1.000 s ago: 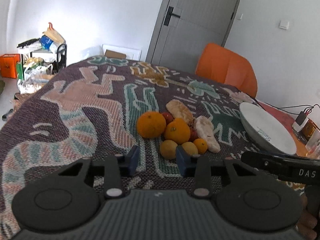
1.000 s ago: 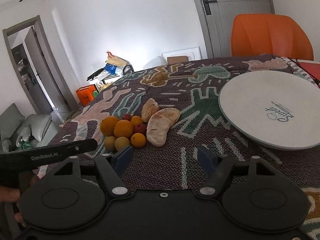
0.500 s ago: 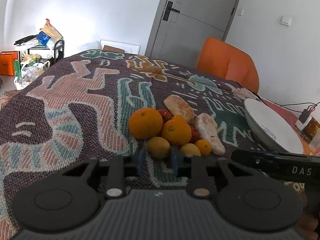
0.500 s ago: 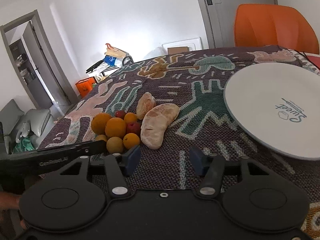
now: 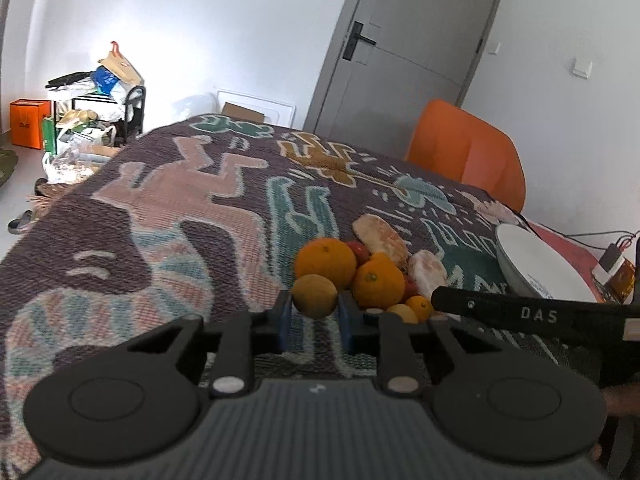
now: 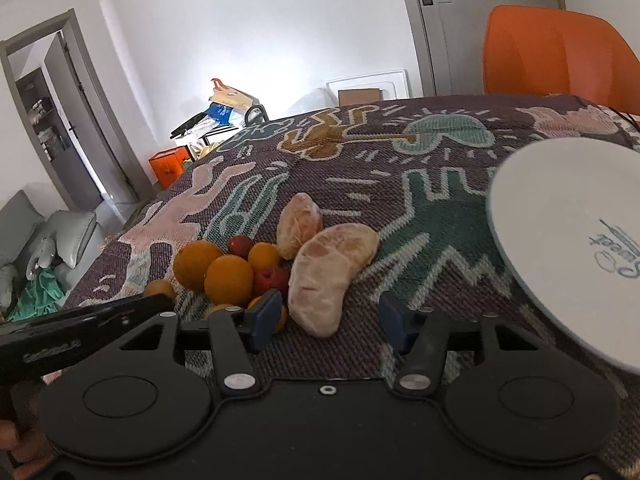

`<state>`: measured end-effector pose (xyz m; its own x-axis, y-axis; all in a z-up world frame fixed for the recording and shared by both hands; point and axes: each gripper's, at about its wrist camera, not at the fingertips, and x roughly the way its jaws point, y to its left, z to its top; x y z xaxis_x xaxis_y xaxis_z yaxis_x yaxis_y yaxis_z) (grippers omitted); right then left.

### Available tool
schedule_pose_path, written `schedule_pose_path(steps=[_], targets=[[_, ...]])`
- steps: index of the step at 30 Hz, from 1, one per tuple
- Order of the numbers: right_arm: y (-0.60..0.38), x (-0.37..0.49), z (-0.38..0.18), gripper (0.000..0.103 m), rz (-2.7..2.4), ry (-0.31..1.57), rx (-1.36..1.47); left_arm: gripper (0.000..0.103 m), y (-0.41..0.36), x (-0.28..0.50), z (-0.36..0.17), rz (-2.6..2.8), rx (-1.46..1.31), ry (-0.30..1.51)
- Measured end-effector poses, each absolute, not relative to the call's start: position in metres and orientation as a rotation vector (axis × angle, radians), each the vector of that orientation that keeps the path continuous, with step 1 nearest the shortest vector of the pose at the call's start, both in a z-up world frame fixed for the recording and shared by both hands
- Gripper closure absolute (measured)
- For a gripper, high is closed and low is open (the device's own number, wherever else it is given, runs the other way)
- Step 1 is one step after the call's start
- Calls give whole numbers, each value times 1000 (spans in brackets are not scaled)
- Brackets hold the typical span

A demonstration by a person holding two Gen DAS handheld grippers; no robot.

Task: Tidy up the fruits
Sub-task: 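Grasp a pomelo segment with the right tool while the left grasps a yellow fruit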

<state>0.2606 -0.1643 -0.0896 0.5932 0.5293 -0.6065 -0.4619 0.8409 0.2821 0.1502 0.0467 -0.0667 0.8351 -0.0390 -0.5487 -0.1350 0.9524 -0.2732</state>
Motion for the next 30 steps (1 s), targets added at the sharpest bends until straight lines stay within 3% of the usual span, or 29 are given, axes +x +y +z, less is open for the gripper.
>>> schedule_pose_path(steps=[14, 22, 30], targets=[[-151, 274, -93, 48, 553, 737, 42, 80, 60, 140, -64, 79, -332, 565], [-172, 272, -90, 58, 486, 749, 48, 80, 63, 135, -61, 92, -336, 551], [-163, 277, -87, 56, 550, 730, 4, 80, 72, 135, -62, 106, -353, 547]])
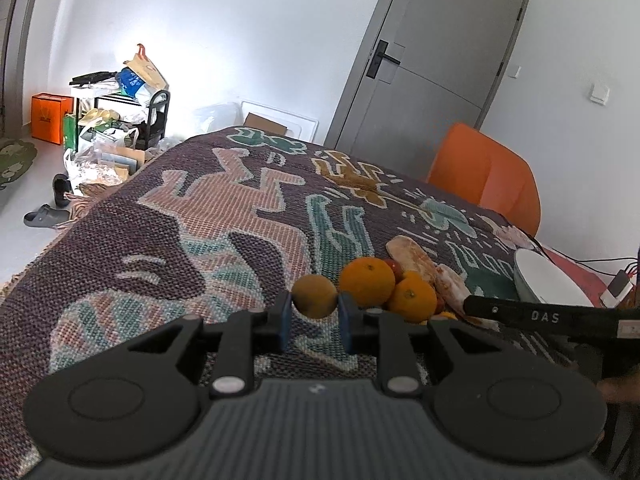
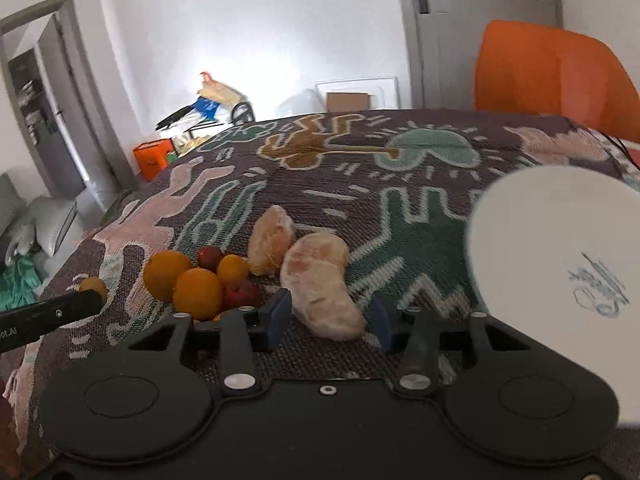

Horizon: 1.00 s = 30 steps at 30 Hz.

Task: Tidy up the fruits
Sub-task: 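Grasp a pomelo segment with the right tool while the left grasps a yellow fruit, then release the pomelo segment onto the white plate while the left tool drops its fruit there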

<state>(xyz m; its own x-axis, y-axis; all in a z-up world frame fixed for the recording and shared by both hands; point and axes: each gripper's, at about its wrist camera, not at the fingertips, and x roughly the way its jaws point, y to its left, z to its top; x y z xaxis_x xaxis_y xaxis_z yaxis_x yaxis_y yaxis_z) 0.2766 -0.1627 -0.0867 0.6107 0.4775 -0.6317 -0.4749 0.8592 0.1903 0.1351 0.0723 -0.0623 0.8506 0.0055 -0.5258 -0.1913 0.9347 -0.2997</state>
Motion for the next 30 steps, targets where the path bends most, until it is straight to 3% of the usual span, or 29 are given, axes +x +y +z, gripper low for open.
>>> schedule_pose_path(steps=[12, 15, 30], targets=[[-137, 294, -92, 56, 563, 736, -54, 80, 82, 137, -65, 123, -363, 552], [-137, 293, -92, 66, 549, 727, -65, 80, 82, 138, -63, 123, -363, 551], [-181, 259, -66, 67, 585, 652, 48, 80, 47, 144, -45, 65, -306, 525]])
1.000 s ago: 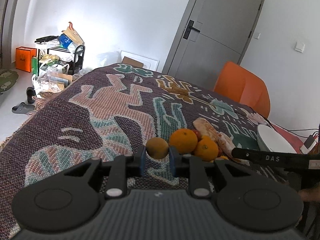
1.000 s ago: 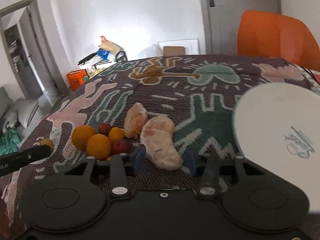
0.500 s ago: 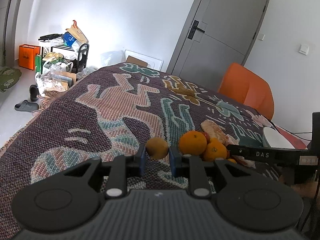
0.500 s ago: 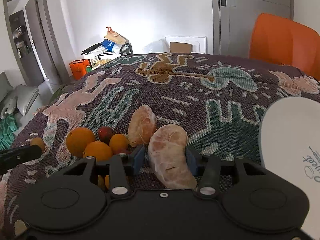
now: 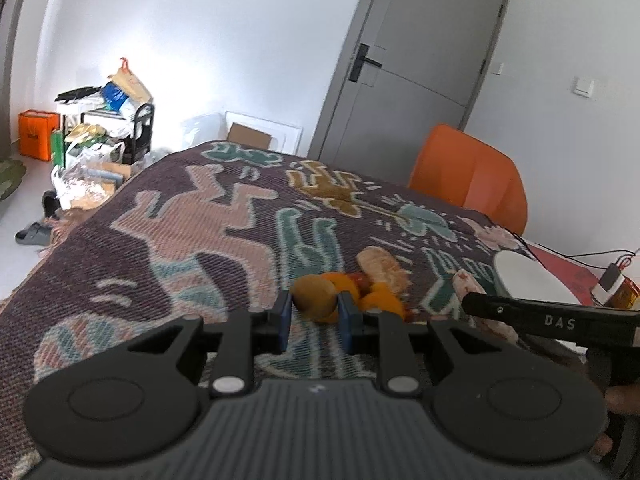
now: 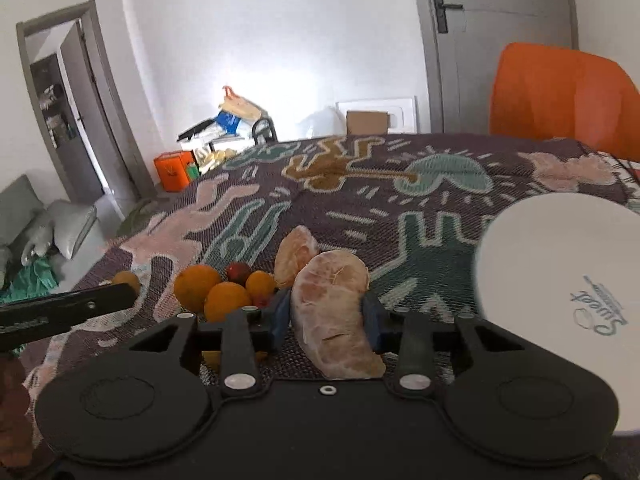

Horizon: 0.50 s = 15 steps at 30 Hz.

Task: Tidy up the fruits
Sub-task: 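Release the pomelo segment onto the white plate while the left tool drops its fruit there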

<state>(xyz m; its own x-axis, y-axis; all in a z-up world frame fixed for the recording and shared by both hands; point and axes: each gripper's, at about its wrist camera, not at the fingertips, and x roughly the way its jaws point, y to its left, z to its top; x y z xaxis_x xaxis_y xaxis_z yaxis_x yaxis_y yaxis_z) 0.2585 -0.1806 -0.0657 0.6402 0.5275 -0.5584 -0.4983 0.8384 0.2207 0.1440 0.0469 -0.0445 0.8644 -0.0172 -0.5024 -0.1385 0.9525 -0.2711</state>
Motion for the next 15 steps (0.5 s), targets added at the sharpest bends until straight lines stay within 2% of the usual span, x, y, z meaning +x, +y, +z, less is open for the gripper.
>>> schedule_pose_path(steps=[15], targets=[[-262, 245, -51, 67, 465, 548, 161, 80, -21, 169, -25, -61, -232, 512]])
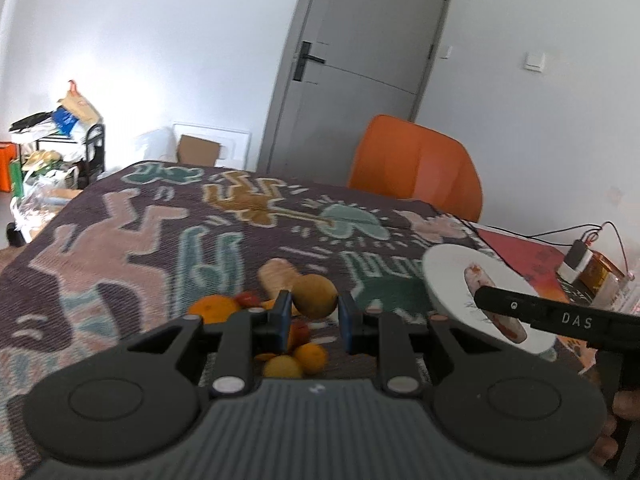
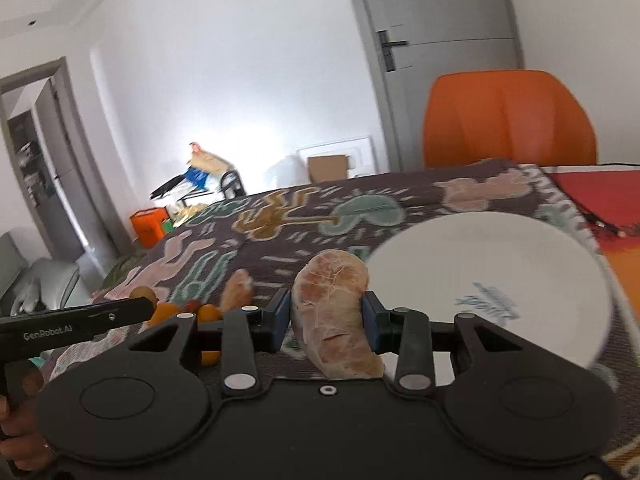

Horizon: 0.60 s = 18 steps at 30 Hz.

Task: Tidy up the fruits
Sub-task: 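Release the pomelo segment onto the white plate while the left tool drops its fruit there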

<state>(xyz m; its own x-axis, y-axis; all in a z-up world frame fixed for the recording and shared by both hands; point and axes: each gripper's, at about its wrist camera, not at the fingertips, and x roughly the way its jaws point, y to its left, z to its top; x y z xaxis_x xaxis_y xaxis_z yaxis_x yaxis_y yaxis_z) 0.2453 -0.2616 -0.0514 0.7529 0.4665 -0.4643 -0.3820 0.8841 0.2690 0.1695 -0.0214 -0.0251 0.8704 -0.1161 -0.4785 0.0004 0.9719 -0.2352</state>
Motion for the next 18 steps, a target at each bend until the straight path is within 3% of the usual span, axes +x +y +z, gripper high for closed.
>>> schedule_pose_path(steps=[18], targets=[[-337, 260, -72, 67, 294, 540, 214, 80, -94, 214, -20, -172, -165, 528]])
